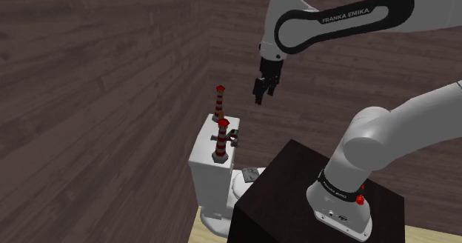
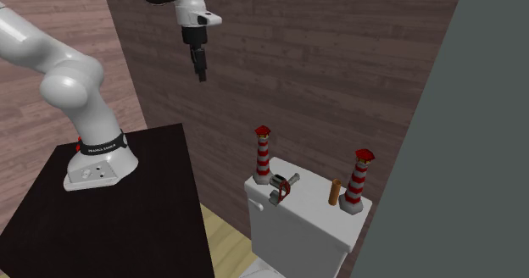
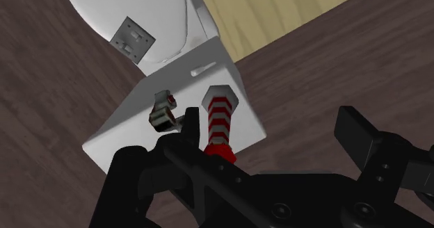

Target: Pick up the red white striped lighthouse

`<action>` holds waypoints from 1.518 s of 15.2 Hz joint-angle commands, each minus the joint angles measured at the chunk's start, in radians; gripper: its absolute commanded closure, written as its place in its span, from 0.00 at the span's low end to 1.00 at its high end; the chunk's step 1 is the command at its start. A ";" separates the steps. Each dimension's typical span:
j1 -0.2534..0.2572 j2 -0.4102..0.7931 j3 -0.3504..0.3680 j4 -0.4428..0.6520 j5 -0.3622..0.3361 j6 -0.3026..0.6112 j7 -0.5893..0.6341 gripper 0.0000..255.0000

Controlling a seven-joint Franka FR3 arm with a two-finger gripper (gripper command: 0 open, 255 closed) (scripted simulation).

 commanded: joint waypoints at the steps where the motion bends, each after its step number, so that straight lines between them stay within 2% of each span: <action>1: -0.007 0.052 0.021 -0.020 -0.017 0.099 0.029 0.00; 7: -0.051 0.261 0.089 -0.041 -0.111 0.386 0.152 0.00; 11: -0.108 0.427 0.141 -0.011 -0.240 0.552 0.283 0.00; 14: -0.156 0.561 0.172 0.038 -0.396 0.646 0.426 0.00; 17: -0.179 0.696 0.173 0.111 -0.593 0.704 0.600 0.00; 21: -0.152 0.869 0.120 0.237 -0.839 0.735 0.821 0.00; 23: -0.129 0.933 0.091 0.292 -0.915 0.739 0.893 0.00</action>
